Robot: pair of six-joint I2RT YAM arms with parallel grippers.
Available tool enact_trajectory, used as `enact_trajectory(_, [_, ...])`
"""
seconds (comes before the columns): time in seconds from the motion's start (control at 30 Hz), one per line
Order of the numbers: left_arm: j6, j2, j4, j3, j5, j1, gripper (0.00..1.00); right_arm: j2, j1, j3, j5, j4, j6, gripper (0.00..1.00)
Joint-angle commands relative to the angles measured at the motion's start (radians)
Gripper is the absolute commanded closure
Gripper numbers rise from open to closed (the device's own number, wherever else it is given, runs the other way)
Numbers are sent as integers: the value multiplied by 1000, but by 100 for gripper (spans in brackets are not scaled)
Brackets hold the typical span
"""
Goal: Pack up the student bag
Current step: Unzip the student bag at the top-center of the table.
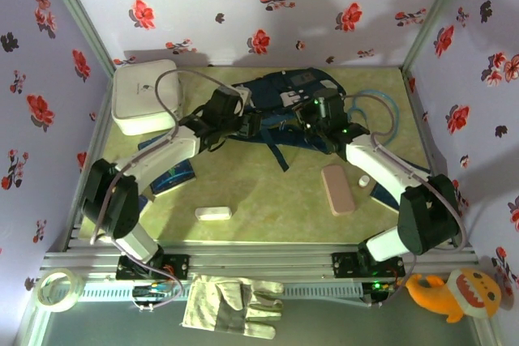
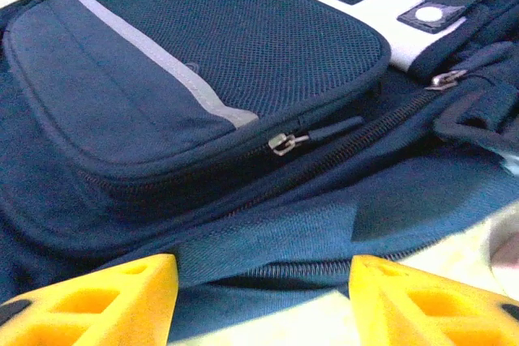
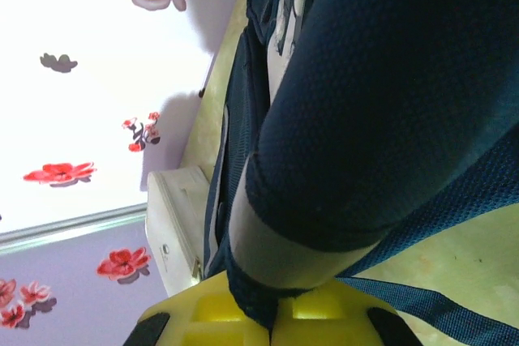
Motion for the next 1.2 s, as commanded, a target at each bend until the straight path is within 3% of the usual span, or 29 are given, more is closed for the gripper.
enact_trajectory(0.0, [-6,-119,-3,-44,8,-16,40,8,37,120,94,50,53,100])
enact_trajectory(0.17, [-64,-174,82,-121,60,-70,39,56,63,187,129,53,64,100])
enact_trajectory(0.37, [-101,-67,175,-111,105,-108,42,85,64,213,88,70,87,100])
enact_trajectory(0.6, [3,64,310,-64,79,-106,58,57,64,194,76,72,86,100])
enact_trajectory(0.93, [46,71,513,-106,95,-57,63,52,64,171,27,87,94,100])
enact_trajectory(1.17, [-8,54,554,-117,217,24,69,50,64,173,-2,76,99,100])
